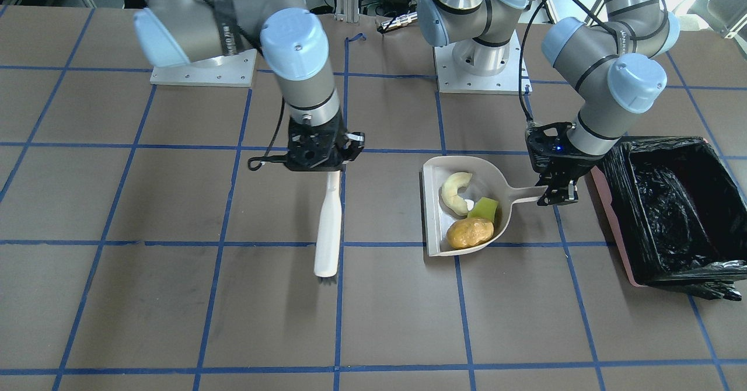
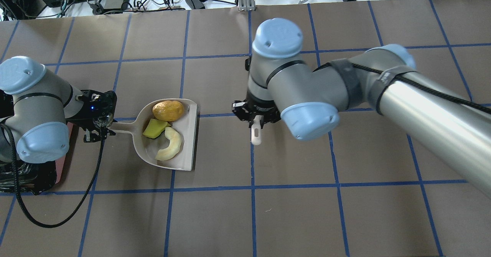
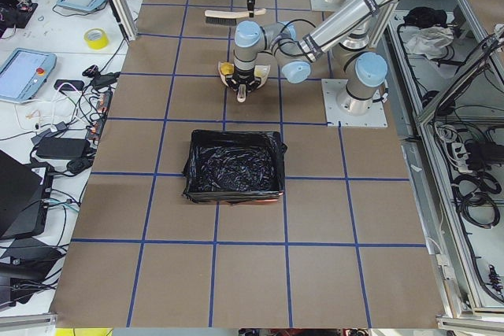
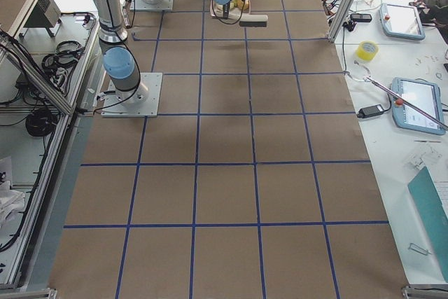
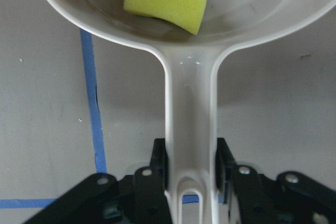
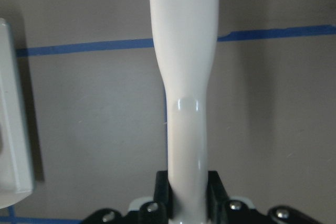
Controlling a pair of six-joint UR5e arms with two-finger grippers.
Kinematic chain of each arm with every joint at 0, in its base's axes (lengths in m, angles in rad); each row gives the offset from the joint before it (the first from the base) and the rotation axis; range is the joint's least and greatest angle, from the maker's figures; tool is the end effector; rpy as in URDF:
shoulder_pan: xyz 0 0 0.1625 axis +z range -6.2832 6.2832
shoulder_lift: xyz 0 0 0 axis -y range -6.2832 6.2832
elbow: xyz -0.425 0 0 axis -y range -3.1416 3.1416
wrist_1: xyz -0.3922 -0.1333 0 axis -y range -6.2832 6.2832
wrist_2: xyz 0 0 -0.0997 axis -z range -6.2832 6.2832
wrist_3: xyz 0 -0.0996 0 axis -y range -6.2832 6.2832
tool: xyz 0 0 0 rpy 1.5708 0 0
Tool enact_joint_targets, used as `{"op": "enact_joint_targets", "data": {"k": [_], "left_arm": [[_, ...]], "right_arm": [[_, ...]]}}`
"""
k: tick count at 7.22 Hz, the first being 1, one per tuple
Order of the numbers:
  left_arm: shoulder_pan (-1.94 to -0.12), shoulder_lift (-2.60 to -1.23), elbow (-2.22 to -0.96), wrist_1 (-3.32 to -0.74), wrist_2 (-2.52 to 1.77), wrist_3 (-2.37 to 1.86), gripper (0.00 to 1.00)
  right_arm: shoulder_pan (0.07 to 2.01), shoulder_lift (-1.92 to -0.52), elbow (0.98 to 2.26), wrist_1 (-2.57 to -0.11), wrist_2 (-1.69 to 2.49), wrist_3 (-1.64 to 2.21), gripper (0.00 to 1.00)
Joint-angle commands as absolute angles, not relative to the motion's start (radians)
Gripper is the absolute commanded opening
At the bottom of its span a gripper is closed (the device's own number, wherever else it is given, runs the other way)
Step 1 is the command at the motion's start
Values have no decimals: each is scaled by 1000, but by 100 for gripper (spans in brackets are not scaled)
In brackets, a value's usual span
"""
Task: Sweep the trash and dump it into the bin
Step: 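Carry the brush back with the right gripper while the left lifts the dustpan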
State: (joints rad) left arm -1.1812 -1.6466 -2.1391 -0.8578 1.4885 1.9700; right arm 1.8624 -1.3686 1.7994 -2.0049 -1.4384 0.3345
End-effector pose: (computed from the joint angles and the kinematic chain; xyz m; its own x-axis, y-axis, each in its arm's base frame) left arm 0.0408 -0.4720 0.2586 0.0101 0.9954 -0.0953 0.9987 -0.0148 -0.0488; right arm 0.2960 -0.4768 0.3167 -0.9910 0.0449 -0.1258 0.0401 0.9984 0.0402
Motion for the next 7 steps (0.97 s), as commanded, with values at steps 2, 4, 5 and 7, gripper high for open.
{"op": "enact_joint_targets", "data": {"k": [2,4,5,7], "left_arm": [[-1004,-1670,-2012,-1013,1306,1962,0],[-904,-1675,-1808,-1287,1319,2056,0],[-814,-1680,-1746,-1380,1336,2131,0],[-675,-1680,-1711,-1379,1338,2149,0]], "right_arm": [[1527,-1367,1706,-1866,-1523,-126,0],[1337,-1315,1674,-1874,-1528,-340,0],[1277,-1278,1674,-1888,-1528,-416,0],[1209,-1229,1683,-1963,-1560,-416,0]]}}
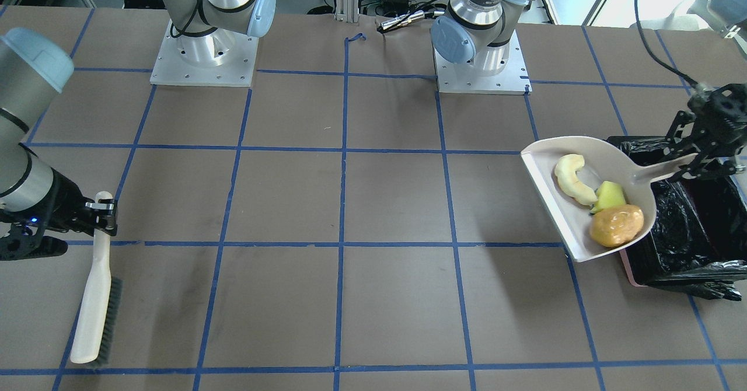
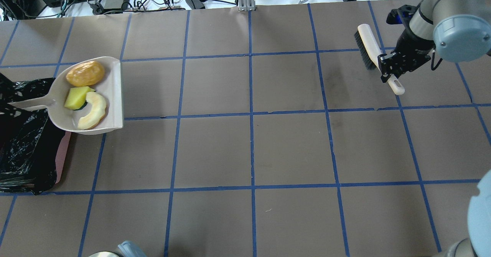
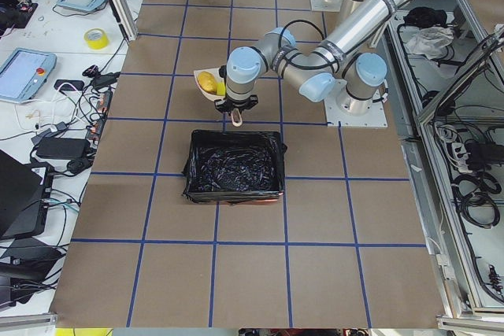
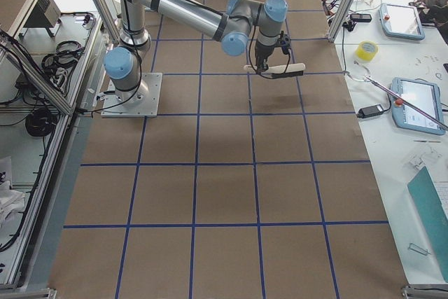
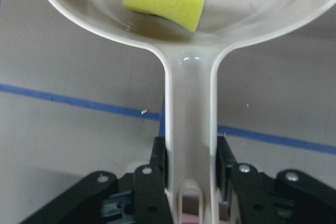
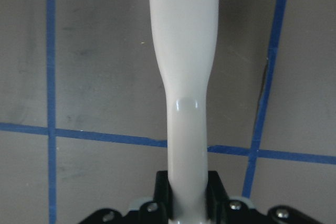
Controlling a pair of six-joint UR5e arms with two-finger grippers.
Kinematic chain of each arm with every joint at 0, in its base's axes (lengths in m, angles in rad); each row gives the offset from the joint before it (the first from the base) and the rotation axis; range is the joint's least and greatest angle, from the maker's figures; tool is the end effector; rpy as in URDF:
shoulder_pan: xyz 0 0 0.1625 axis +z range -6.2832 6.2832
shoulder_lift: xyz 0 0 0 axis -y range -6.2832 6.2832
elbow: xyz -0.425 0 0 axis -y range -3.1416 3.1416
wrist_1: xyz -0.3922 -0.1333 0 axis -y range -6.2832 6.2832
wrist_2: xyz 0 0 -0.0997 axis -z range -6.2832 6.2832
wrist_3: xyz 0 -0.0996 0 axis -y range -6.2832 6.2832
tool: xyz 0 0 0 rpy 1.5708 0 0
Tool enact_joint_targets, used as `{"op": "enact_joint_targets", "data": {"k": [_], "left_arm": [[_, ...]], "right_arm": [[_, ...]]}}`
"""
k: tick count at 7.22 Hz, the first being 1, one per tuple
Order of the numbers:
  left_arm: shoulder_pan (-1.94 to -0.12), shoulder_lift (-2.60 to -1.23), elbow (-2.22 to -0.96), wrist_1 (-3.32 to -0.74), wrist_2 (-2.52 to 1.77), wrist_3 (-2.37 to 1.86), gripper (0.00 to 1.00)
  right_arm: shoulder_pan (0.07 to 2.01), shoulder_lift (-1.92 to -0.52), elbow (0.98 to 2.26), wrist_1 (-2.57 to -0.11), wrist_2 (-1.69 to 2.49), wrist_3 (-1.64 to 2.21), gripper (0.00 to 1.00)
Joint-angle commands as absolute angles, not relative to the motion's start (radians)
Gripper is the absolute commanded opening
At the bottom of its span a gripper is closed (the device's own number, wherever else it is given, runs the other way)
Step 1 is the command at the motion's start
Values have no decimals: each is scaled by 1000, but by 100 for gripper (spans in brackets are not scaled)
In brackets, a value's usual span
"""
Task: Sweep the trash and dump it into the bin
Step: 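Carry the brush back with the right gripper while the left lifts the dustpan, then tilt the dustpan over the black trash bag with the left gripper to dump the items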
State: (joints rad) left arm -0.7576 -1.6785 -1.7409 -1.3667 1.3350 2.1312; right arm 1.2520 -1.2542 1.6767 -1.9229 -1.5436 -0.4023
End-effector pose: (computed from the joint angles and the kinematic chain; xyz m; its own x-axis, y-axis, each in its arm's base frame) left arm 0.2667 -0.4677 0.3736 -0.2652 0.9622 -0.0615 0.9405 0.2441 -0.2365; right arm -0.0534 -0.5958 0.2992 -0.9953 -0.0809 -0.0525 -0.0837 0.9950 0.0541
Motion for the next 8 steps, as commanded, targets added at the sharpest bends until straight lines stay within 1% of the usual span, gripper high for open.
{"op": "enact_joint_targets", "data": {"k": [1,3,4,8], "left_arm": [[-632,-1686,-1678,-1374,1366,2154,0],[-601,-1712,-1574,-1373,1463,2184,0],[-574,-1726,-1553,-1341,1536,2204,0],[-572,-1736,-1557,-1106,1790,2293,0]], "right_arm": [[1184,-1227,1687,-1965,-1563,-411,0],[1154,-1223,1715,-1967,-1563,-377,0],[1154,-1223,1718,-1967,-1560,-386,0],[1154,-1223,1741,-1962,-1542,-373,0]]}}
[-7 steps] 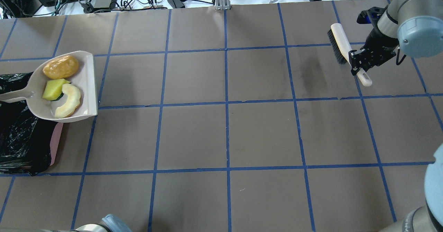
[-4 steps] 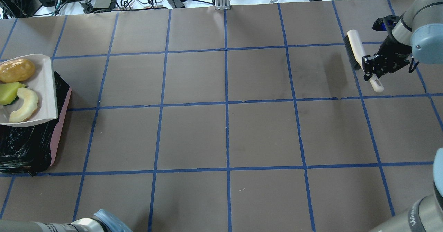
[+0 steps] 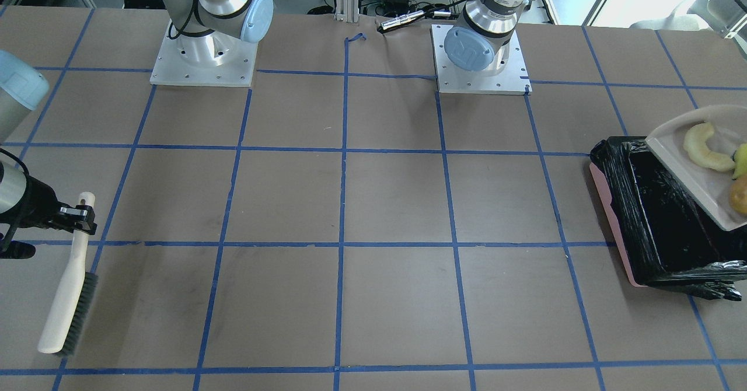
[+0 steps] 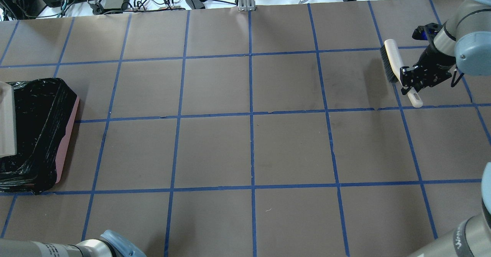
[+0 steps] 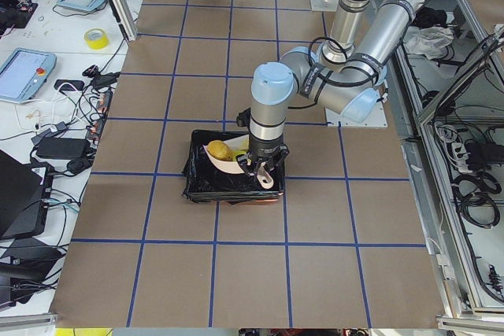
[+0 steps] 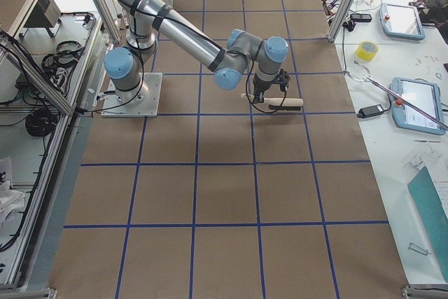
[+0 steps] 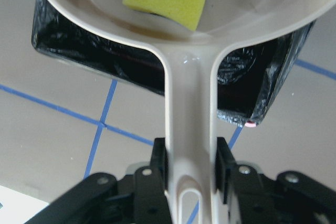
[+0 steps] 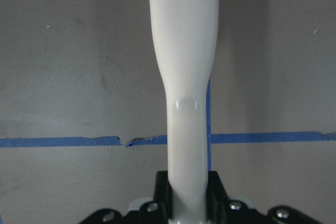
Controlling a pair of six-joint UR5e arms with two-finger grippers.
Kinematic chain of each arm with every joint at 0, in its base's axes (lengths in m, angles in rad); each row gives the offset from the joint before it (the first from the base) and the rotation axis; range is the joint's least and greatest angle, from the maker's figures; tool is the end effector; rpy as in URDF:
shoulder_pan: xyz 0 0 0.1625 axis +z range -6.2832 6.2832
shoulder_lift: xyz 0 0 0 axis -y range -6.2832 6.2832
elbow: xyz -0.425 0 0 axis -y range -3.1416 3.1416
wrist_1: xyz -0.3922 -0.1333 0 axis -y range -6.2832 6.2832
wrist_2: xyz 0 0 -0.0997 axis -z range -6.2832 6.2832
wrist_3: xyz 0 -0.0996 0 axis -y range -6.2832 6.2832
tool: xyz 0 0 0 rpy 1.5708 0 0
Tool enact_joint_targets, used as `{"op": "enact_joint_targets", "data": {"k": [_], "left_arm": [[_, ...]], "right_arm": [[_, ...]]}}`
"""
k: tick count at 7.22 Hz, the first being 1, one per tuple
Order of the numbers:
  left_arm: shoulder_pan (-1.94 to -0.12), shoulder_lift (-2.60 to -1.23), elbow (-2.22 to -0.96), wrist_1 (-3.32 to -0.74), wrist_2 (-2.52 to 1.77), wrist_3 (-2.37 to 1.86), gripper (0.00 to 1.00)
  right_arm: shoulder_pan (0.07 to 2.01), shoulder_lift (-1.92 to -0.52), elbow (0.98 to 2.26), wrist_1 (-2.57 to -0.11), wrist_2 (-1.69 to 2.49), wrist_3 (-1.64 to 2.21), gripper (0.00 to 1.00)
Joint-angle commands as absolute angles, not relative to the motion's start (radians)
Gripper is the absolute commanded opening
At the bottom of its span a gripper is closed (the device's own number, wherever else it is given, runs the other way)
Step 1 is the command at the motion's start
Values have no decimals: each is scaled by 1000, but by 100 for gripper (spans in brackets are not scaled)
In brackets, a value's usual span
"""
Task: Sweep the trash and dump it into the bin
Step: 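Tilt the dustpan over the black trash bag with the left gripper to dump the items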
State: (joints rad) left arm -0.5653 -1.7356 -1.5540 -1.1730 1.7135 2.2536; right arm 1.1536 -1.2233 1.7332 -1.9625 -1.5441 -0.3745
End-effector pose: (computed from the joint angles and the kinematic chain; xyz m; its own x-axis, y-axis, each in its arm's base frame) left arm 0.4248 -0.4105 0.4530 -0.3190 0.9420 -0.1048 0.9046 0.3356 0.2629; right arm -0.1084 -0.5801 0.2600 -0.9966 0.0476 -0.0678 0.0406 0.9942 0.1000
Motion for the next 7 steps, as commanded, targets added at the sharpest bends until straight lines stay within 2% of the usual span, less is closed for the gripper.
{"op": "enact_joint_targets", "data": {"k": [1,4,7], "left_arm": [[-600,-1738,-1560,-1080,1869,2292,0],[-847,-1747,-1566,-918,2260,2334,0],[-945,-1752,-1568,-820,2367,2353,0]], "right_arm": [[1154,-1224,1753,-1967,-1542,-373,0],[1155,-1223,1755,-1982,-1540,-373,0],[1154,-1210,1756,-1983,-1540,-379,0]]}}
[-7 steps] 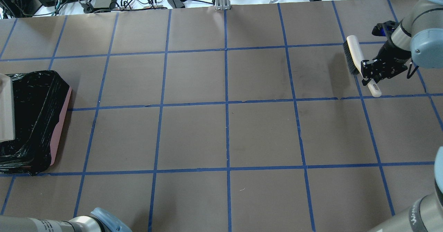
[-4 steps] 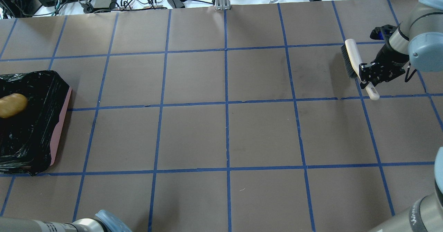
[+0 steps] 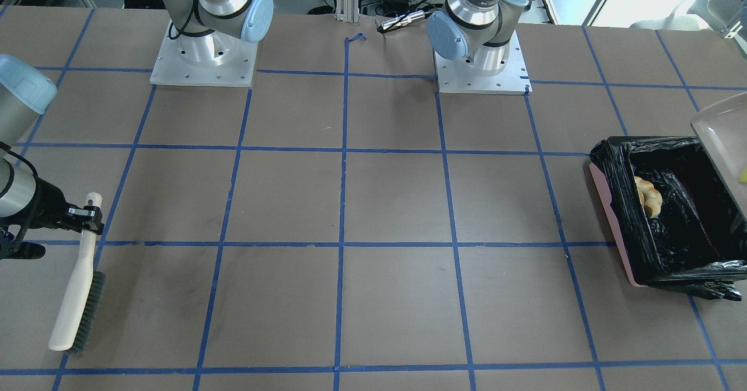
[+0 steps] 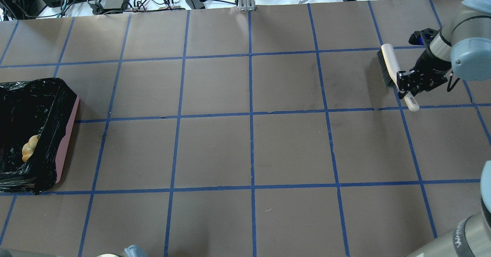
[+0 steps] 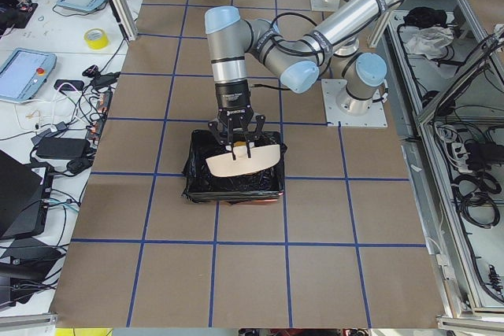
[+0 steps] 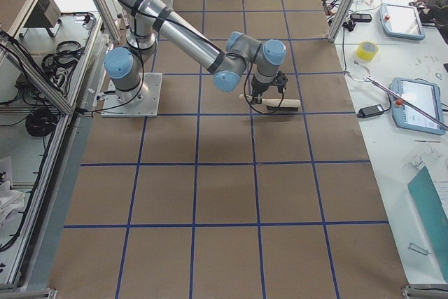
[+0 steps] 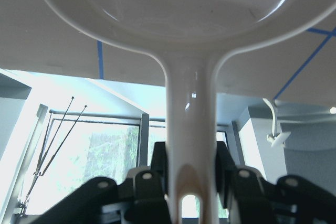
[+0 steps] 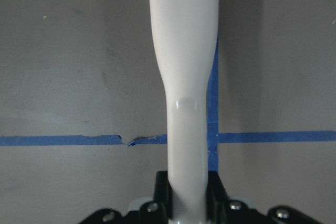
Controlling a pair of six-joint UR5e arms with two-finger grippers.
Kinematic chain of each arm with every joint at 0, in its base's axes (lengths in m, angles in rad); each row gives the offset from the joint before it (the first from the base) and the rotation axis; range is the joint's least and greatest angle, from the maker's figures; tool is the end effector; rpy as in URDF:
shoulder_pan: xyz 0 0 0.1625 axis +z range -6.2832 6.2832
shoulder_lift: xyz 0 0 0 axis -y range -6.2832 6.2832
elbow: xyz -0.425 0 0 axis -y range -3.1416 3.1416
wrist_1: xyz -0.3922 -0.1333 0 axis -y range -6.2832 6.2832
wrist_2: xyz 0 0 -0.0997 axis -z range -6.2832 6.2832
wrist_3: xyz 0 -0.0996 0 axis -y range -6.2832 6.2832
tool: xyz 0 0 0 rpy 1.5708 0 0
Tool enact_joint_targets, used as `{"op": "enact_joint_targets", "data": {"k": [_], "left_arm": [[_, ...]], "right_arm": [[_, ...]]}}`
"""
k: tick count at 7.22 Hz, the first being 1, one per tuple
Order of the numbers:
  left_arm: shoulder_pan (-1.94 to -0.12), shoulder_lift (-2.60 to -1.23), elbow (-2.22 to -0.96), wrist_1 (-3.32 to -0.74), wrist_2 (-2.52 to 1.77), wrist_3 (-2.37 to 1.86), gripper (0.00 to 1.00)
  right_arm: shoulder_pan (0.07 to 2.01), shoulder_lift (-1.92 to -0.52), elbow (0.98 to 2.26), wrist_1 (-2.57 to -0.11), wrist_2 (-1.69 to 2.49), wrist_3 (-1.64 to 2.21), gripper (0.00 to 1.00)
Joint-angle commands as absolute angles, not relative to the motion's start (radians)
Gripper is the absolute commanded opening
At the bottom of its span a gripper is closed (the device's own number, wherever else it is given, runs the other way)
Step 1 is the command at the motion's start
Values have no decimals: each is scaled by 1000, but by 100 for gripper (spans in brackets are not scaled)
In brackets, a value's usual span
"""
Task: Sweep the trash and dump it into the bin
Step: 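Tilt the dustpan over the black trash bag with the left gripper to dump the items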
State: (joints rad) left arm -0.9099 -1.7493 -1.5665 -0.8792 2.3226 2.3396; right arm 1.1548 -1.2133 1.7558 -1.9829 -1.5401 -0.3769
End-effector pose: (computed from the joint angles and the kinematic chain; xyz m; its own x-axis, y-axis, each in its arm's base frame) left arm 0.3072 -0.5014 0.4988 -0.1267 0.9903 0.0572 0.6364 0.0369 0.7705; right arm -0.1058 -0.5770 0.2465 -0.9961 0.0452 -0.0762 0.0366 0.9933 0.1097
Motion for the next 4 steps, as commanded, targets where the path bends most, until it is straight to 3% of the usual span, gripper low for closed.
{"op": "enact_joint_targets", "data": {"k": [1,4], "left_arm": [[-968,-1762,-1566,-745,2368,2418,0],[-1022,-1839,-1600,-348,2335,2833,0]], "right_arm": [[1155,-1207,1756,-1985,-1540,-380,0],[1155,-1203,1758,-1983,-1540,-382,0]]}}
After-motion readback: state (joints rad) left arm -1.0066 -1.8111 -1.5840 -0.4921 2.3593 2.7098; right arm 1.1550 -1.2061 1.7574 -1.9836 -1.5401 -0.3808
